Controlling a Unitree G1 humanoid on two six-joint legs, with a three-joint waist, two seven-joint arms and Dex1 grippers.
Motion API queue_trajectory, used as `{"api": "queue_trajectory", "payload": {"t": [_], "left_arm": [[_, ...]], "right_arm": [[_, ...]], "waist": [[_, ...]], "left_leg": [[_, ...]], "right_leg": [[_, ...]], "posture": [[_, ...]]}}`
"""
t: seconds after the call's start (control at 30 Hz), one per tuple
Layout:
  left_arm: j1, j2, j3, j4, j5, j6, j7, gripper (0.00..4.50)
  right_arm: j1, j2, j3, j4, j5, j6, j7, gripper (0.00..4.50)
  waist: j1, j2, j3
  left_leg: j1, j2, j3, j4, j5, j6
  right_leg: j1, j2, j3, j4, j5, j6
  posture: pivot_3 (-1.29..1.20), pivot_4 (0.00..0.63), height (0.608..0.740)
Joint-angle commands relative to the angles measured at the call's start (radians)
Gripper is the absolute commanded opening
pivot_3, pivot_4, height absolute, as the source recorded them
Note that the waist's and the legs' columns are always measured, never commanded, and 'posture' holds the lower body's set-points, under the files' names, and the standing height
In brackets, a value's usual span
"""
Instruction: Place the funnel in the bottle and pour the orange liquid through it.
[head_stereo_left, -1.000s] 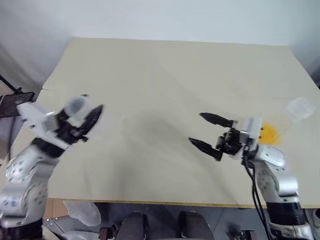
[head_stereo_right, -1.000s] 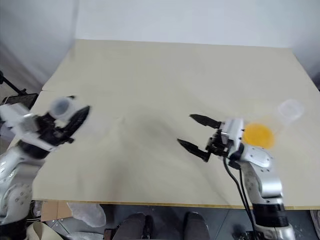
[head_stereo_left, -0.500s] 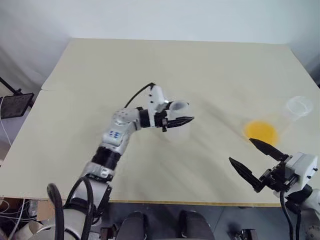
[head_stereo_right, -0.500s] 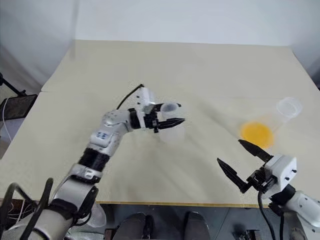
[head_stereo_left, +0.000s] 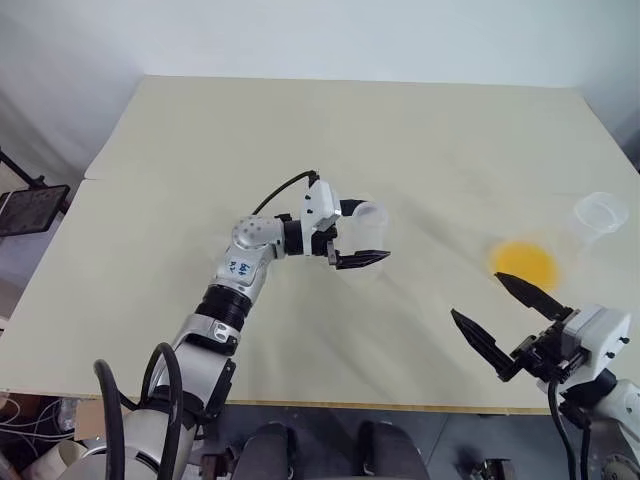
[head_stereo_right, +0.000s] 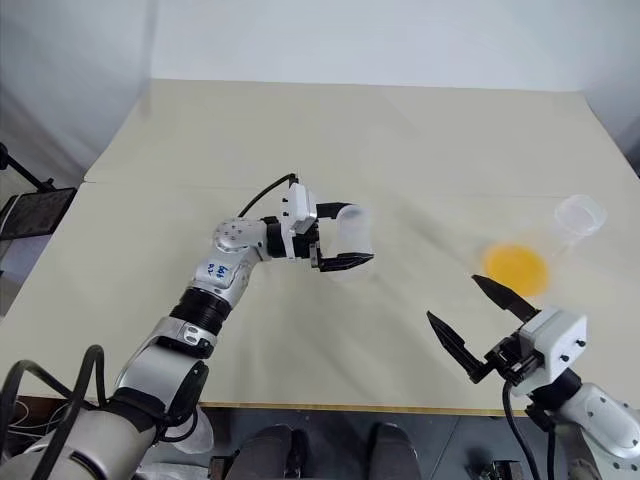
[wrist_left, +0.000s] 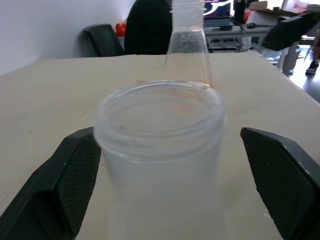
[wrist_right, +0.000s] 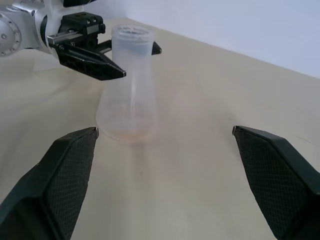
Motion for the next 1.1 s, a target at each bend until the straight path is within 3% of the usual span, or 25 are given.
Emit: {"api": "queue_trajectory", "payload": {"t": [0.03,0.4,0.57,0.67,0.8,0.97,1.1], "left_arm": [[0.001,0.023,0.042,-0.038,-0.010,-0.020,-0.005,4.49],[0.066,0.202,0.200,-0.179,-0.086,-0.012,-0.051,4.49],[0.250,0.371,0.349,-0.397,-0.141,0.094,0.028,4.49],[0.425,0.415,0.441,-0.557,-0.186,0.176,0.097,4.49],[0.706,0.399,0.581,-0.762,-0.230,0.238,0.223,4.49],[1.066,0.270,0.749,-0.928,-0.252,0.223,0.364,4.49],[1.248,0.178,0.793,-0.974,-0.258,0.189,0.408,4.49]], "right_arm": [[-0.025,-0.017,0.006,0.013,0.002,-0.021,0.009,4.50],[-0.142,-0.048,0.065,0.087,0.006,-0.019,0.057,4.50],[-0.299,-0.092,0.157,0.132,0.031,0.022,0.130,4.50],[-0.386,-0.111,0.216,0.166,0.047,0.053,0.190,4.50],[-0.488,-0.122,0.292,0.207,0.067,0.089,0.272,4.50],[-0.572,-0.109,0.357,0.263,0.048,0.080,0.342,4.50],[-0.596,-0.107,0.369,0.294,0.040,0.073,0.366,4.50]], "waist": [[0.000,0.000,0.000],[-0.005,0.000,0.000],[-0.026,0.000,0.000],[-0.030,0.000,0.000],[-0.029,0.000,0.000],[-0.023,-0.002,-0.001],[-0.021,-0.003,-0.001]], "left_leg": [[0.000,0.000,0.000,0.000,0.000,0.000],[0.000,0.001,0.000,0.000,0.000,0.000],[0.001,0.002,-0.004,0.000,0.000,0.000],[0.002,0.004,-0.007,0.000,0.000,0.000],[0.001,0.006,-0.008,0.000,0.000,0.000],[0.002,0.005,-0.010,0.001,-0.001,0.001],[0.001,0.005,-0.011,0.001,-0.001,0.001]], "right_leg": [[0.000,0.000,0.000,0.000,0.000,0.000],[0.000,0.000,0.000,0.001,0.000,0.000],[-0.001,0.000,0.000,0.003,0.000,0.000],[-0.001,-0.001,0.000,0.004,0.000,0.000],[-0.001,-0.002,0.000,0.005,0.000,0.000],[0.001,-0.004,0.000,0.004,0.000,0.000],[0.002,-0.004,-0.002,0.002,0.000,0.000]], "posture": [[0.00,0.150,0.740],[0.00,0.150,0.740],[0.00,0.150,0.740],[0.00,0.150,0.740],[0.00,0.150,0.740],[0.00,0.150,0.740],[0.00,0.150,0.740]]}}
